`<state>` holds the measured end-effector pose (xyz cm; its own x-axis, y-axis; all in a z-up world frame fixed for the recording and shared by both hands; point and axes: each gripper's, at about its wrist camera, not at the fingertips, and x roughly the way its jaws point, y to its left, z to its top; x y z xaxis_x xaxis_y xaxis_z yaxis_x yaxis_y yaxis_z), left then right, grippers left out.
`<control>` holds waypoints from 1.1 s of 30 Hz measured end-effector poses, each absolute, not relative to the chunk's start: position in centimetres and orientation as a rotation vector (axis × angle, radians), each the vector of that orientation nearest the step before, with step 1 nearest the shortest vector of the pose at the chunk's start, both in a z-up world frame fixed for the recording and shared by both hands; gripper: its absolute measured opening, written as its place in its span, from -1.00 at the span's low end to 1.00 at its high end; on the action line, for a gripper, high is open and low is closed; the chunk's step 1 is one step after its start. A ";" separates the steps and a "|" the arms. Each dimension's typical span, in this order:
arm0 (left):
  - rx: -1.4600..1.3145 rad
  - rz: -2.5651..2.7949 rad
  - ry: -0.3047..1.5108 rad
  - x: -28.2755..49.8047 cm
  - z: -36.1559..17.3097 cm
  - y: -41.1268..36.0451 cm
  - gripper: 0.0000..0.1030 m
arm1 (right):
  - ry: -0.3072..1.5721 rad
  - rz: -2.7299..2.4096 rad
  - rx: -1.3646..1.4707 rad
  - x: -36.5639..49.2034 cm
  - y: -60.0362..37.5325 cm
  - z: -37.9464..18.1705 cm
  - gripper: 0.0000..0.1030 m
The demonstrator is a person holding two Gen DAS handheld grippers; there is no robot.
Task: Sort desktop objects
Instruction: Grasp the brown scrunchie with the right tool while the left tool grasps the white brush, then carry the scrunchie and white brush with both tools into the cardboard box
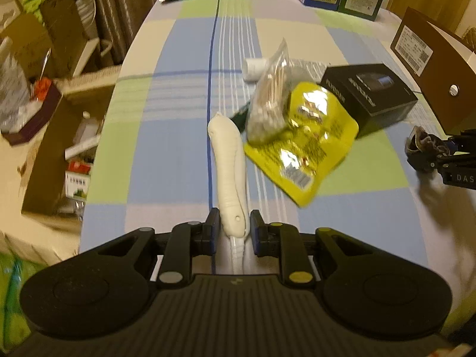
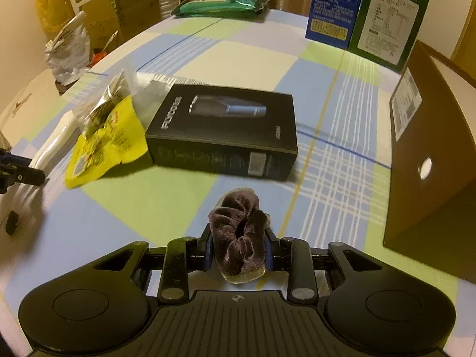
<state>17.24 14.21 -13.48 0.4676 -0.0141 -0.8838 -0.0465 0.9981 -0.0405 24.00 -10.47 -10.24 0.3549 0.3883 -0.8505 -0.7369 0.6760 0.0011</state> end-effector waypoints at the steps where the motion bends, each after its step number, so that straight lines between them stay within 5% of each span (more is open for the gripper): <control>1: -0.071 0.023 1.092 17.0 -13.6 14.1 -0.67 | 0.961 0.753 -0.417 23.9 -10.7 -10.3 -0.45; 15: -0.044 0.087 1.100 16.6 -13.3 12.1 -0.68 | 0.992 0.758 -0.378 22.9 -15.0 -8.9 -0.45; 33: -0.033 -0.060 0.955 16.3 -6.6 2.4 -0.68 | 0.951 0.744 -0.299 23.9 -23.0 -4.5 -0.45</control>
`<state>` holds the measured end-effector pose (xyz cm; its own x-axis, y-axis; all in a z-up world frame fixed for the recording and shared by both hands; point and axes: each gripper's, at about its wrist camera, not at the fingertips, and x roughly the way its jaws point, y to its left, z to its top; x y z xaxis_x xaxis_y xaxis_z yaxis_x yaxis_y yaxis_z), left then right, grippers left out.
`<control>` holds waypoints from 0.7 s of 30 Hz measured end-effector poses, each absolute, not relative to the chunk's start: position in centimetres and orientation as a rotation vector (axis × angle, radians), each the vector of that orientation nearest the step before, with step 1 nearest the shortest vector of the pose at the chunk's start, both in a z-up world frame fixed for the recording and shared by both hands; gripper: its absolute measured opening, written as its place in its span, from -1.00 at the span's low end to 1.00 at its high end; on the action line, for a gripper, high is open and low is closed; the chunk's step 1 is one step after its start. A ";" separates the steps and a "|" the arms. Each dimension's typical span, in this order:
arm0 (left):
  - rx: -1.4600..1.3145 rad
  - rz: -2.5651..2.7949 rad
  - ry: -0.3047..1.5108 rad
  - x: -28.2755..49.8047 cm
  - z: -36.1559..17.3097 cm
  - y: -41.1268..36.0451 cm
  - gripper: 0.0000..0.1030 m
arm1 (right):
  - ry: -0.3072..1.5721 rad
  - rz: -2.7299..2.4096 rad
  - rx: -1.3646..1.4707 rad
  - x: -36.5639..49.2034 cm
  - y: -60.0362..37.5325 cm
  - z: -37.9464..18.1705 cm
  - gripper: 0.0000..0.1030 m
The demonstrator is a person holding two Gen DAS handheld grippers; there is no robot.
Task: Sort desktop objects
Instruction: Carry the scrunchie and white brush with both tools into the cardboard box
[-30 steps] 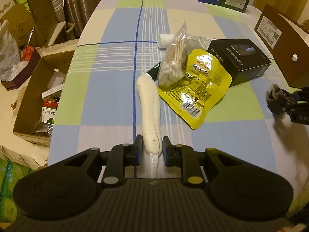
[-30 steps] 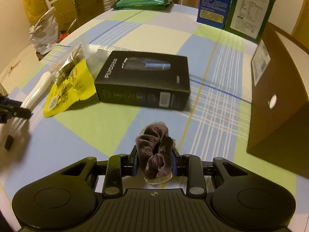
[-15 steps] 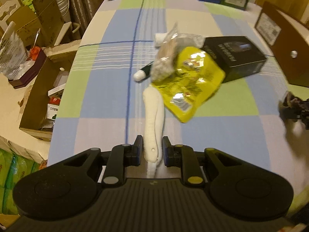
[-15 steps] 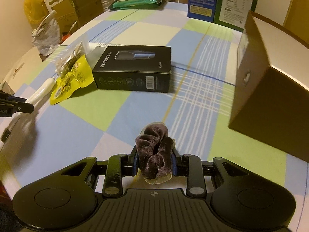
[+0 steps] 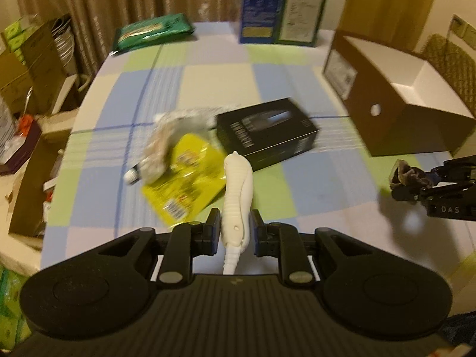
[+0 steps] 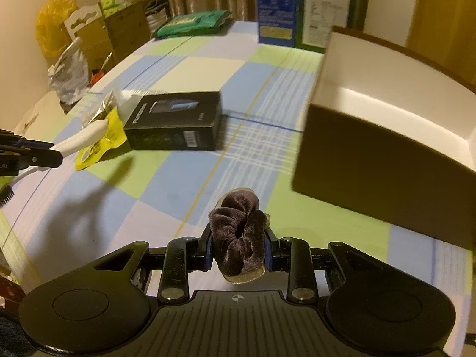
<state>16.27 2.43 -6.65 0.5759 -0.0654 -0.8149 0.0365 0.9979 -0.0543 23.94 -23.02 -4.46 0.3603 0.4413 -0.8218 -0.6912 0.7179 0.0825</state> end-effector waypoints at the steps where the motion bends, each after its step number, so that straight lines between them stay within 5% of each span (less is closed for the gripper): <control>1: -0.031 -0.070 0.949 16.4 -6.4 1.8 -0.68 | 0.949 0.738 -0.292 24.0 -23.6 -4.2 -0.46; 21: 0.034 -0.232 0.844 18.8 -2.7 -8.2 -0.68 | 0.881 0.651 -0.199 25.6 -33.0 0.0 -0.45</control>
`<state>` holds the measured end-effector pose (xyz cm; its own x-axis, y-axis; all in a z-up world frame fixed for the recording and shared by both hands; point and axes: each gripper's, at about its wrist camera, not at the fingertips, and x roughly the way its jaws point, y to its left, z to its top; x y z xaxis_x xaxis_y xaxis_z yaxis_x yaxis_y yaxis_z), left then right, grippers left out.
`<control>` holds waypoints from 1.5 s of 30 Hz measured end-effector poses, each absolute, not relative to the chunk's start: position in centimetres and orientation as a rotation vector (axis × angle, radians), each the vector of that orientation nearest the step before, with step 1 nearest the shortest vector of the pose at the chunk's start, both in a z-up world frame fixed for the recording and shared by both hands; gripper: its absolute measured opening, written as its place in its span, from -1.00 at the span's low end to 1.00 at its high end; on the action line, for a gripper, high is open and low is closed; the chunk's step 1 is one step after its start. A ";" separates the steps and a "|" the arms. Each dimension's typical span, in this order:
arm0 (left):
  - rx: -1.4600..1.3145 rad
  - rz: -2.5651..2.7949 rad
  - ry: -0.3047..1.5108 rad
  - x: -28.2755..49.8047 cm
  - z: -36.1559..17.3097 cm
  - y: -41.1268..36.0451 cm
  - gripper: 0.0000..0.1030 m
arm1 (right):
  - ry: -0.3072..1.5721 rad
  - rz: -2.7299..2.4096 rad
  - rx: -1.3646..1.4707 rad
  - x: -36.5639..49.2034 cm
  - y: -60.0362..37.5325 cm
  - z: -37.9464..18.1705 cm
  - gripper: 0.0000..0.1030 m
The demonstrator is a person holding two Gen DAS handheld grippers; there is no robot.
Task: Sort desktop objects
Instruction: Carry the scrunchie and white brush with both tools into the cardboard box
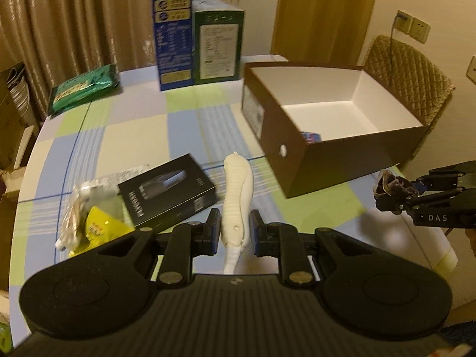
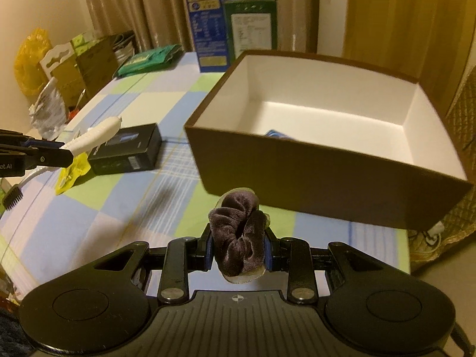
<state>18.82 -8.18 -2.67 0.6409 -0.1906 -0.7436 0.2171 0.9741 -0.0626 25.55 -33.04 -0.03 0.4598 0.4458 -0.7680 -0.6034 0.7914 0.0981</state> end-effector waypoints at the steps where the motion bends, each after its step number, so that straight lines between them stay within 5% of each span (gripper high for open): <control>1: 0.034 -0.240 0.840 18.9 -2.5 -8.5 -0.68 | 0.876 0.650 -0.193 25.6 -33.4 0.2 -0.45; 27: 0.005 -0.449 0.733 30.3 0.9 -23.3 -0.68 | 0.766 0.596 -0.185 38.3 -41.2 4.8 -0.45; 45: -0.072 -0.356 0.977 42.2 -6.8 -31.2 -0.68 | 0.922 0.619 -0.290 47.6 -42.1 -0.6 -0.45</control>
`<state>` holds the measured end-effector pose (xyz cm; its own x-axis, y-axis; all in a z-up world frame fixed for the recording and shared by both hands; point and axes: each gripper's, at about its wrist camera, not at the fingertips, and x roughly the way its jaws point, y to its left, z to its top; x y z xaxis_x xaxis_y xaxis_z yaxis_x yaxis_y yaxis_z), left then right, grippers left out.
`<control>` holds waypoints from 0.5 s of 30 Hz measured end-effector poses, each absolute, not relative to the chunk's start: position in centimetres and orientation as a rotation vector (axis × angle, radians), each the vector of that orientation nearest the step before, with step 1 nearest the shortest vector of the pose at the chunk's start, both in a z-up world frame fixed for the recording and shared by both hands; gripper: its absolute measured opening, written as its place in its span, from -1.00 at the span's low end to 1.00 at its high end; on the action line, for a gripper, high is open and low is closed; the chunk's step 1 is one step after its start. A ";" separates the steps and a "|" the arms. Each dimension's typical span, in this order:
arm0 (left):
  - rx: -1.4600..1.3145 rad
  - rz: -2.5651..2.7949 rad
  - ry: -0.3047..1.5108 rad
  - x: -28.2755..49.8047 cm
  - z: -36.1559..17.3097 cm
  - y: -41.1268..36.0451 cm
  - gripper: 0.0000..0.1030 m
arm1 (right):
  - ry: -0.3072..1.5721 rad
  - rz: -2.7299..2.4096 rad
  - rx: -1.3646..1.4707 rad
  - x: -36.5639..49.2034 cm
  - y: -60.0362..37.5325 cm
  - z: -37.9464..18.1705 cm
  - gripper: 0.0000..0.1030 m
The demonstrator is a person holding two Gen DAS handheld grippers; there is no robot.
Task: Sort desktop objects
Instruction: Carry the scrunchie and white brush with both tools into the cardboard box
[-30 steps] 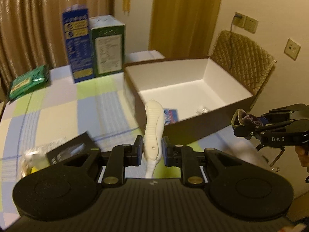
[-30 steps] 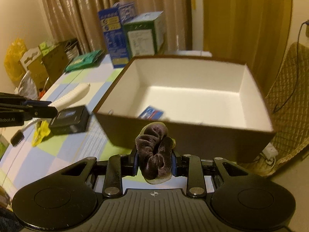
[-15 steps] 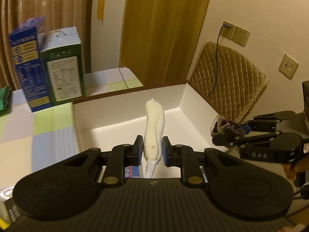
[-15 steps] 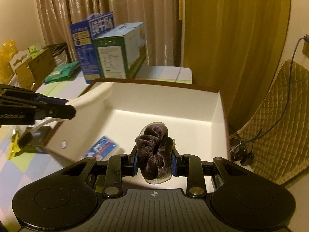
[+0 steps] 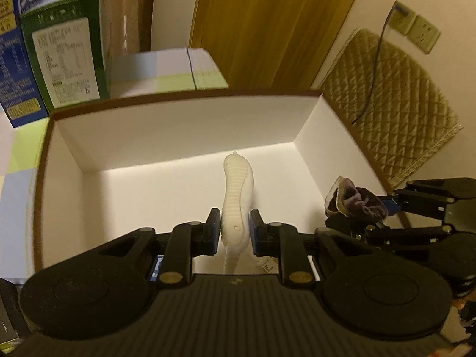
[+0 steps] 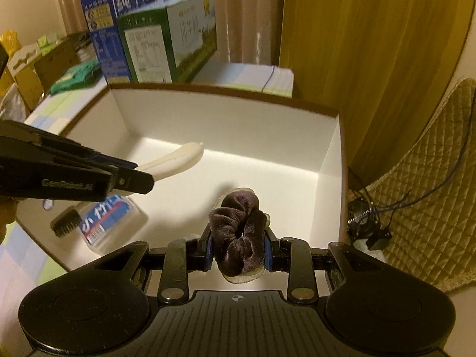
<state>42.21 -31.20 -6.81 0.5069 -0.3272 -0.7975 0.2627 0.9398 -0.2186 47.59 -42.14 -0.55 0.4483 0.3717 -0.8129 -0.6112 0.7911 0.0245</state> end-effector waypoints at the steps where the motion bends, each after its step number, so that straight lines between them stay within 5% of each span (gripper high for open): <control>1: -0.068 -0.355 0.987 42.5 -7.2 -31.5 -0.68 | 0.930 0.617 -0.291 47.8 -42.2 -0.8 -0.45; 15: -0.044 -0.319 1.131 44.5 -11.0 -33.1 -0.68 | 0.951 0.632 -0.308 48.6 -42.6 -1.7 -0.45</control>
<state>44.47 -33.06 -10.98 0.3854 -0.2726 -0.8816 0.2281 0.9539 -0.1952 48.64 -42.57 -1.74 0.4209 0.3642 -0.8308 -0.6245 0.7806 0.0259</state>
